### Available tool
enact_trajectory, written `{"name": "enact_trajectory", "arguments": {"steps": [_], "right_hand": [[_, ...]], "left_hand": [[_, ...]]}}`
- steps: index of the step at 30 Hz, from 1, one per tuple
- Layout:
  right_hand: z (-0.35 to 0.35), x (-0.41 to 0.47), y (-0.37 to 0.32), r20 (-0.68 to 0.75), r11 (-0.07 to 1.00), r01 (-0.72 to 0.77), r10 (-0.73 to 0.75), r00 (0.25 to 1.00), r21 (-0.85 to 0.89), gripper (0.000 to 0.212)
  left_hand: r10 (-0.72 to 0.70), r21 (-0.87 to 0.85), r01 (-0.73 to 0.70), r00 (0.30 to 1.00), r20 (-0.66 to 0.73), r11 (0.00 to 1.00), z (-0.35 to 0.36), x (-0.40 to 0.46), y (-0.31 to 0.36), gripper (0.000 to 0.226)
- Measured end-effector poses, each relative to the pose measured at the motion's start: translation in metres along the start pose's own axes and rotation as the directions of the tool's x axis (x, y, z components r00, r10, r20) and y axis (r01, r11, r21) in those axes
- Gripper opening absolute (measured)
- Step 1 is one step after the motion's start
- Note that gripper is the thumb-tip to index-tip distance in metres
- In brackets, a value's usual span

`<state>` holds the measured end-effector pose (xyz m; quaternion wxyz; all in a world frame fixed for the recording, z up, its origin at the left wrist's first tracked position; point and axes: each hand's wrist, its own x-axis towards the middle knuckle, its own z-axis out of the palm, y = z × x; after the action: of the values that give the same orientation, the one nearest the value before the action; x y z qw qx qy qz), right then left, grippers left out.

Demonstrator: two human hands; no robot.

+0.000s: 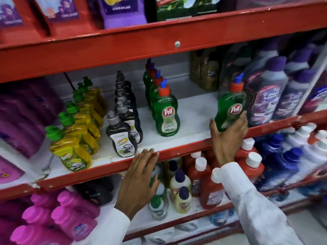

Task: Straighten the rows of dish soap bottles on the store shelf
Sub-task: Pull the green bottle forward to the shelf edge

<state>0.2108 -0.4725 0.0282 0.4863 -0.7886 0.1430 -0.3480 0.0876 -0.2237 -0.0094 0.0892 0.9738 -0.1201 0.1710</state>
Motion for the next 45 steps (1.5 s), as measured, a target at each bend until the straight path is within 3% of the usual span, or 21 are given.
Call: {"name": "enact_trajectory", "arguments": {"steps": [5,9,17,27,32,36,42,45], "right_hand": [[-0.001,0.021,-0.003,-0.023,0.997,-0.006,0.008,1.000,0.078,0.079],[-0.004,0.004,-0.025,-0.008,0.991,0.092,-0.092,0.996,0.100,0.078],[0.021,-0.057,-0.073,0.270,0.967,0.243,-0.256,0.928,0.082,0.080],[0.039,-0.074,-0.074,0.391,0.976,0.215,-0.215,0.895,0.045,0.091],[0.014,-0.053,-0.056,0.613,0.981,0.102,-0.185,0.768,0.168,0.089],[0.005,-0.019,-0.032,0.739,0.965,0.153,-0.261,0.621,0.211,0.054],[0.015,-0.004,-0.020,0.766,0.944,0.152,-0.328,0.552,0.294,0.035],[0.014,-0.001,-0.017,0.769,0.940,0.119,-0.331,0.547,0.320,0.034]], "left_hand": [[-0.028,-0.011,0.028,1.000,0.008,1.000,-0.005,-0.002,0.002,0.074],[-0.068,-0.045,0.068,0.998,-0.008,0.997,-0.007,-0.003,0.004,0.076],[-0.100,-0.084,0.097,0.994,-0.034,0.992,-0.014,0.000,0.011,0.070],[-0.125,-0.172,0.112,0.990,-0.070,0.979,-0.021,0.002,0.015,0.059],[-0.295,-0.387,0.222,0.945,-0.141,0.895,-0.027,0.025,0.022,0.047],[-0.339,-0.500,0.240,0.934,-0.116,0.832,-0.025,0.056,0.026,0.052],[-0.450,-0.682,0.335,0.893,0.009,0.651,-0.017,0.077,0.022,0.046],[-0.456,-0.680,0.348,0.890,0.021,0.646,-0.012,0.078,0.021,0.046]]}}
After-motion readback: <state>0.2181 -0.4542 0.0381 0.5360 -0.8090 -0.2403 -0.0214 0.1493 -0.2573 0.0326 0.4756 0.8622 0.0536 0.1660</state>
